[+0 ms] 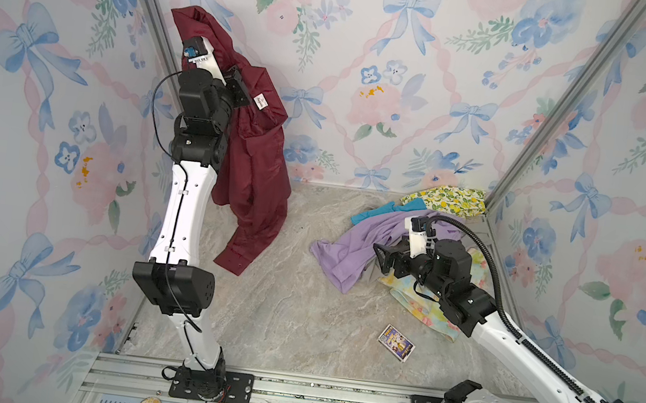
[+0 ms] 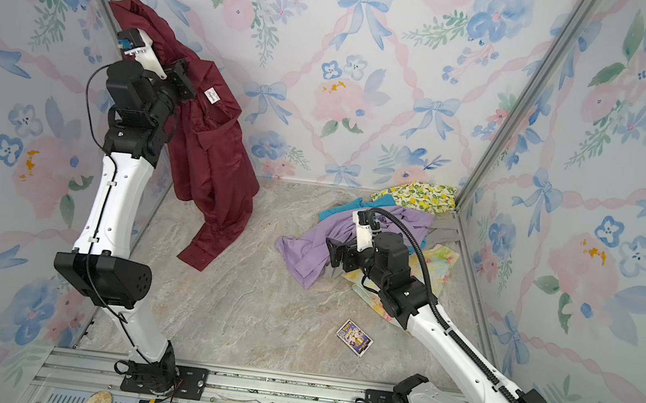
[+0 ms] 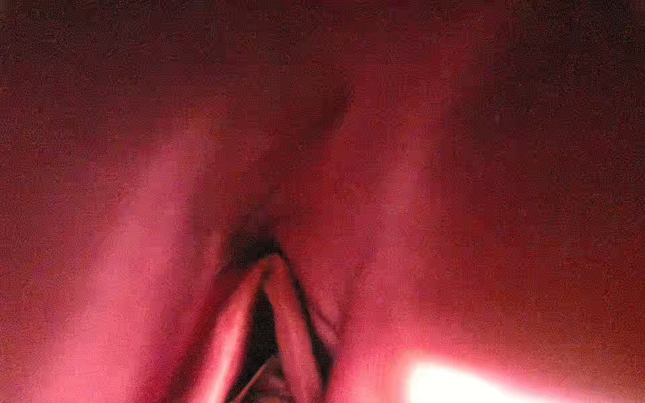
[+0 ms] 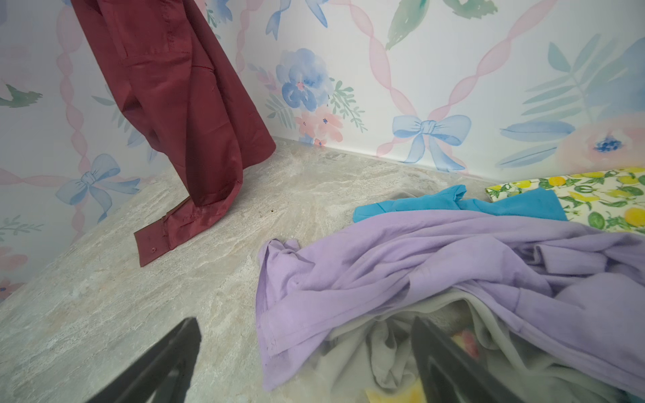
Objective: Pick out a specific cloth from the pile
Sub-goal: 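Carry the maroon shirt with the left gripper away from the pile and lower it, then lay the maroon shirt on the bare floor and open the left gripper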
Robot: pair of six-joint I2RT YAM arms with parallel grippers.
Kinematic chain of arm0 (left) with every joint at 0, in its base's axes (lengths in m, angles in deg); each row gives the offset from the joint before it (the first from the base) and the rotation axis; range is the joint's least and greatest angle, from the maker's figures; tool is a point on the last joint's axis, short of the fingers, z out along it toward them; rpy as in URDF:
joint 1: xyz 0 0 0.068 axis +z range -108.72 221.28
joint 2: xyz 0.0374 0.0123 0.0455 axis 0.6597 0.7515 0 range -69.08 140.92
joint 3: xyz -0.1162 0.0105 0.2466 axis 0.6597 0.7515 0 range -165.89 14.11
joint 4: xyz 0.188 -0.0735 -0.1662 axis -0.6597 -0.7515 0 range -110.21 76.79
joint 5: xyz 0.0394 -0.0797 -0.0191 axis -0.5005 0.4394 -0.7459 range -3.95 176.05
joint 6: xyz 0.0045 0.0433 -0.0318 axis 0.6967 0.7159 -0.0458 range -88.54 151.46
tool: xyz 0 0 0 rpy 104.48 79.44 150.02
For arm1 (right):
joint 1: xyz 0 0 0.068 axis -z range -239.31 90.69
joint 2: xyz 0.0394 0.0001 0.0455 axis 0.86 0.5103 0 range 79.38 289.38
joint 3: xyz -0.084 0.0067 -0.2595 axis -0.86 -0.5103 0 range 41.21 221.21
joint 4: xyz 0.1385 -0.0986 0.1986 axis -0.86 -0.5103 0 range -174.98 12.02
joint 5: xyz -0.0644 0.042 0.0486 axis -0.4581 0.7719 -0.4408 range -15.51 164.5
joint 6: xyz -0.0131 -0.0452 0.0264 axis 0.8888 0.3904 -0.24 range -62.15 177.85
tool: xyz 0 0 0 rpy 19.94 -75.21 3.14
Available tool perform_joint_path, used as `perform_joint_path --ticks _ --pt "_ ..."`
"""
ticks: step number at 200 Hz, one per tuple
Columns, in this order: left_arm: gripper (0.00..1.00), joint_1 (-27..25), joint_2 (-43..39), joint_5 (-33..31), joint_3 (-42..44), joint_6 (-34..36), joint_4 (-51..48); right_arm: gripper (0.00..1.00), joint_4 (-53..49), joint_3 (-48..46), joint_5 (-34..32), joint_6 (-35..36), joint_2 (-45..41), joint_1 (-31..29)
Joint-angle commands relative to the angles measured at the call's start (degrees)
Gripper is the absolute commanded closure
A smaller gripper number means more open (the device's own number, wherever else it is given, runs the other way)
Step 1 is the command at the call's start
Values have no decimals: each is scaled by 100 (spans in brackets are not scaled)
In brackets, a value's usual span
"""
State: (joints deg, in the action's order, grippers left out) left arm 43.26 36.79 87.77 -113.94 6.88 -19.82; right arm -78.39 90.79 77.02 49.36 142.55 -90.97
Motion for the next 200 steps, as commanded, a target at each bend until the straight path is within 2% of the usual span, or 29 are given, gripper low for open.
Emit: perform_joint_path --ticks 1,18,34,86,111,149,177,200 --pt "100 57 213 -34 -188 181 411 3 169 -16 -71 24 112 -16" --pt "100 50 269 100 80 155 427 3 141 36 -84 66 170 -7" --pt "100 39 95 106 699 227 506 3 181 17 -99 60 173 -5" --pt "100 121 -1409 86 3703 369 938 3 406 -163 -89 -102 71 -16" --pt "100 -80 -2203 -186 5007 520 987 3 596 -324 -44 -218 37 -41" --pt "100 -400 -3183 -598 6970 311 931 3 619 -503 -25 -287 -73 -120" --pt "100 -734 -3305 -875 7927 -129 898 3 644 -664 -12 -401 -189 -134" --pt "100 -1032 -2970 -927 8152 -265 659 3 555 -729 -6 -534 -248 -139"
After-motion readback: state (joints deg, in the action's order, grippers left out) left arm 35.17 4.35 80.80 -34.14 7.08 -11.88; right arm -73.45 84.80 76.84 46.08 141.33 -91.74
